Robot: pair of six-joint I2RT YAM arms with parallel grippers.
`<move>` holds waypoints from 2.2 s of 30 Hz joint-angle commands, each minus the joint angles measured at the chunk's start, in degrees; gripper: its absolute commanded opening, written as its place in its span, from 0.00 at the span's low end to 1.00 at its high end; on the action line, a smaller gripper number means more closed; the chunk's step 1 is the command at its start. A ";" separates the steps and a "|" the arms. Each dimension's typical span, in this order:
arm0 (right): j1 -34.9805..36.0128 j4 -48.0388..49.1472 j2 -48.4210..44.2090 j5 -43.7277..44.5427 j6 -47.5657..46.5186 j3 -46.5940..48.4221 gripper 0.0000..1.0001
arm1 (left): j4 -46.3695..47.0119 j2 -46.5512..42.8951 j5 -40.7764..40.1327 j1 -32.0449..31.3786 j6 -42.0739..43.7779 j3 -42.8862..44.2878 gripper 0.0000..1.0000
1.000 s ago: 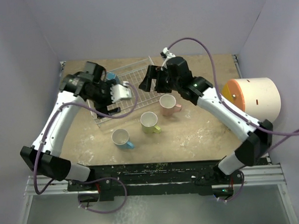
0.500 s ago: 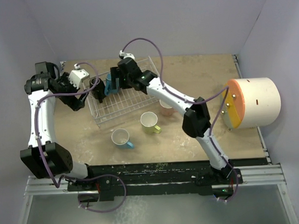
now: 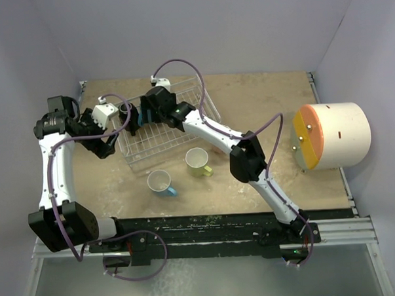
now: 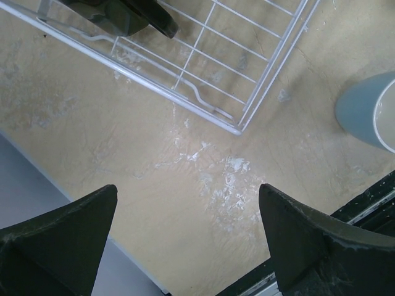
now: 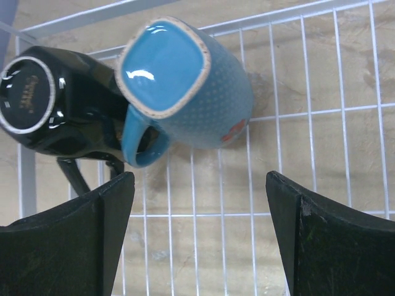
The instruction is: Unload the cups from the dish rack
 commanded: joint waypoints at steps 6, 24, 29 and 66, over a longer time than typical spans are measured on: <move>1.06 4.33 2.21 1.64 0.36 6.24 0.88 | 1.07 -1.57 3.52 1.25 -3.27 -0.74 0.99; 1.00 10.50 6.84 9.50 -1.03 8.72 0.80 | -2.05 -5.40 4.82 1.28 -1.36 -1.76 0.99; 0.91 11.77 0.19 10.54 -4.09 -1.62 0.71 | -1.43 -5.08 5.84 1.29 -1.69 -3.29 0.99; -3.79 9.23 3.27 -4.45 -13.81 1.87 0.23 | -0.90 -4.00 9.40 1.28 -3.16 -2.28 0.99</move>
